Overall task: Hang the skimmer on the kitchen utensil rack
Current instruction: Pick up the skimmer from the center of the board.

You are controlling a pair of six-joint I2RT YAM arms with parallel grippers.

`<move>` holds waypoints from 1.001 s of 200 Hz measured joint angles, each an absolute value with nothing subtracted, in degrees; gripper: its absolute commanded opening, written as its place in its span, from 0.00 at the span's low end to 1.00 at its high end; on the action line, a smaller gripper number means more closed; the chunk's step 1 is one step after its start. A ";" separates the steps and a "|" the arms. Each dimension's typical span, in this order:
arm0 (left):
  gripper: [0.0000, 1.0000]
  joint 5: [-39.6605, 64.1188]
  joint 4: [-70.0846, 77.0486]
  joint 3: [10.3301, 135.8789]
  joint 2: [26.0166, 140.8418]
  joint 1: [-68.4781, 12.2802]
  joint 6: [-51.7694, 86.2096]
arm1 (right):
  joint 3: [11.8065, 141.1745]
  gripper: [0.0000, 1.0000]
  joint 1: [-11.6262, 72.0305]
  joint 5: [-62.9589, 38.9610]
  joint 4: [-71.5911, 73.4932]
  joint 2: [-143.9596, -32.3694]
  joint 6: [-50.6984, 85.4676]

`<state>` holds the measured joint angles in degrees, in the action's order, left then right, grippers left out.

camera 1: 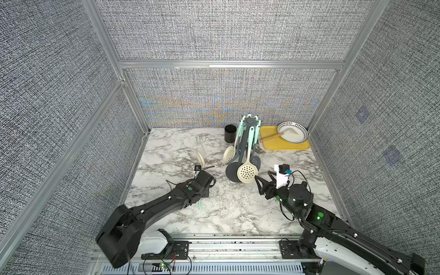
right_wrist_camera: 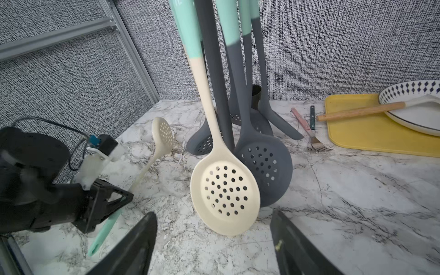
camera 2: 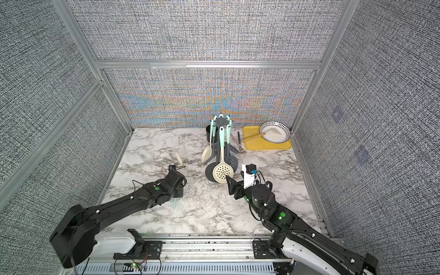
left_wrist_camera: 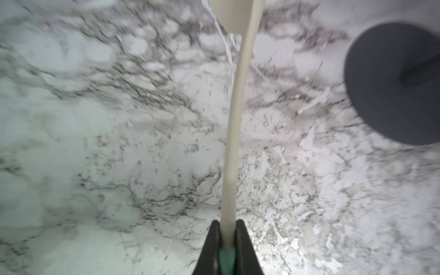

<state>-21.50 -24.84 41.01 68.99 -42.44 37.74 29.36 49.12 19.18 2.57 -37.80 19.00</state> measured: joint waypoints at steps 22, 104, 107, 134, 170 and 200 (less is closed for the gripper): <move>0.02 -24.27 -28.34 42.13 58.22 -42.09 37.08 | 29.39 0.77 49.08 18.00 2.94 -37.41 18.79; 0.01 -13.80 -26.22 47.48 39.81 -41.93 10.07 | 38.68 0.85 45.58 10.13 2.55 -42.39 19.44; 0.01 -13.28 -25.63 47.13 39.42 -41.91 8.80 | 39.09 0.85 45.54 9.65 2.39 -42.72 19.44; 0.01 -8.93 -22.65 46.13 37.39 -41.89 -5.69 | 42.22 0.86 45.23 6.48 -0.01 -43.86 19.33; 0.01 -7.42 -22.41 51.72 42.41 -41.89 -25.21 | 48.47 0.86 41.56 4.01 -4.67 -45.32 19.25; 0.01 -7.49 -23.03 55.22 46.70 -41.89 -41.56 | 53.15 0.86 37.01 2.52 -9.65 -44.69 18.00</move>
